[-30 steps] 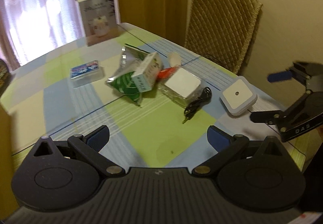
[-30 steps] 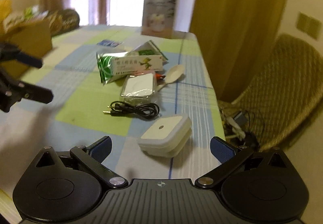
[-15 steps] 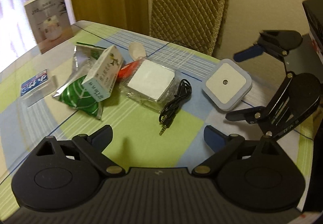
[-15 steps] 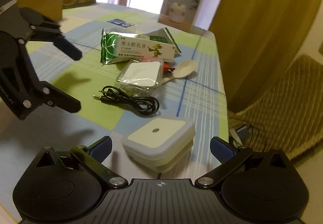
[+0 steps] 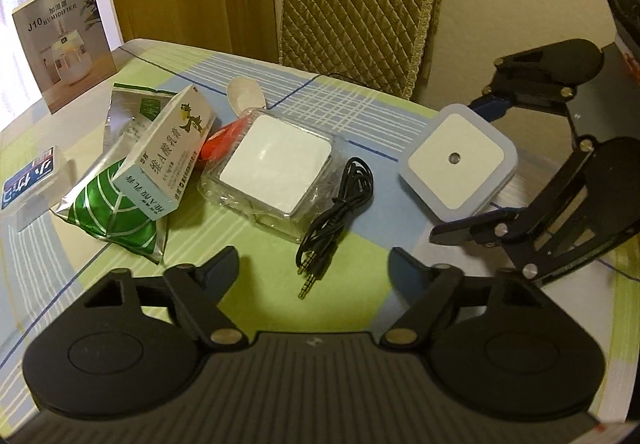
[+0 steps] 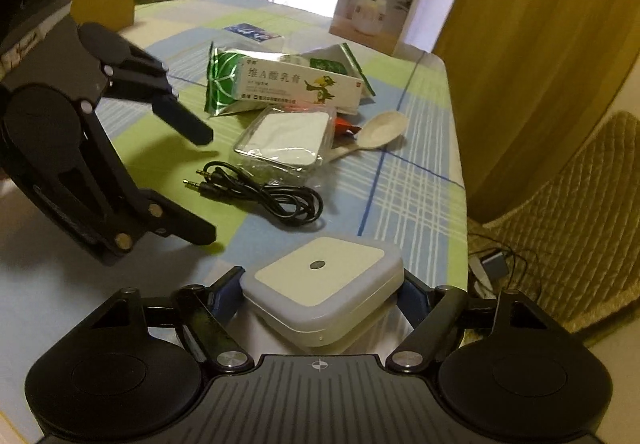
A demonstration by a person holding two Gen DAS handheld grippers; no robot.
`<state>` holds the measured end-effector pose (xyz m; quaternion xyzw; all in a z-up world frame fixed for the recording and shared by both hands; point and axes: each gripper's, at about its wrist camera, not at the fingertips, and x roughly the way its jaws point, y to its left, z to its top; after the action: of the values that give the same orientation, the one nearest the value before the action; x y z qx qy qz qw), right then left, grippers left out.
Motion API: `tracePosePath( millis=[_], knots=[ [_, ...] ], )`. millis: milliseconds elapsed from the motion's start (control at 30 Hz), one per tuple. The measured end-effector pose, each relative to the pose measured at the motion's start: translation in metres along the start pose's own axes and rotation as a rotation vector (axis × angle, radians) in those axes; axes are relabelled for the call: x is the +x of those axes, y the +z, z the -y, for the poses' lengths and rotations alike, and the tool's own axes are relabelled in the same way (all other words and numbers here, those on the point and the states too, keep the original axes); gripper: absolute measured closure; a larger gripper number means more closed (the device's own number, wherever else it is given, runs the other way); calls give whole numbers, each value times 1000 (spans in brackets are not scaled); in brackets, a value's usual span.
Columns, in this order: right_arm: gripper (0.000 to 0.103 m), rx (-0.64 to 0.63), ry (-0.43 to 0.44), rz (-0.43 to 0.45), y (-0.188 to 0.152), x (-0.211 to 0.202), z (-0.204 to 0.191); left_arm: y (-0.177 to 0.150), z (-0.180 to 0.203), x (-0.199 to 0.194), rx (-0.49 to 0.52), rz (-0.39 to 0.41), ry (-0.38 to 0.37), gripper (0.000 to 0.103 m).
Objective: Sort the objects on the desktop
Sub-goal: 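Grasp the white square night light with the right tool, then grasp the black cable with the left tool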
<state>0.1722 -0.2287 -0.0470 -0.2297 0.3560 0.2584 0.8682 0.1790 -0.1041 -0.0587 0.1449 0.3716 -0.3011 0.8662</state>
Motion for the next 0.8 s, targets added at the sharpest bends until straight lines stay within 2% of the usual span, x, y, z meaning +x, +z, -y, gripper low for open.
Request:
tracePosePath(
  millis=[167,233,333,667,733,800],
  knots=[
    [27,34,-19,-5,0,-2,2,2,-2,5,-25,4,-13,56],
    [27,52,-21,-11,0,-1,4,4,-2,4,-32,4,-21,77],
    [27,78,-17,-10,1,-1,6,6,2,1,-22,-11,-18,91],
    [27,127,59,-9,2,-7,-8,-38,15,-53,-99,-82,61,91],
    [27,123,66,-7,2,-10,-12,-41,15,-60,-92,-71,84,76],
    [27,120,65,-2,3,-12,-15,-37,14,-61,-88,-60,96,76]
  ],
)
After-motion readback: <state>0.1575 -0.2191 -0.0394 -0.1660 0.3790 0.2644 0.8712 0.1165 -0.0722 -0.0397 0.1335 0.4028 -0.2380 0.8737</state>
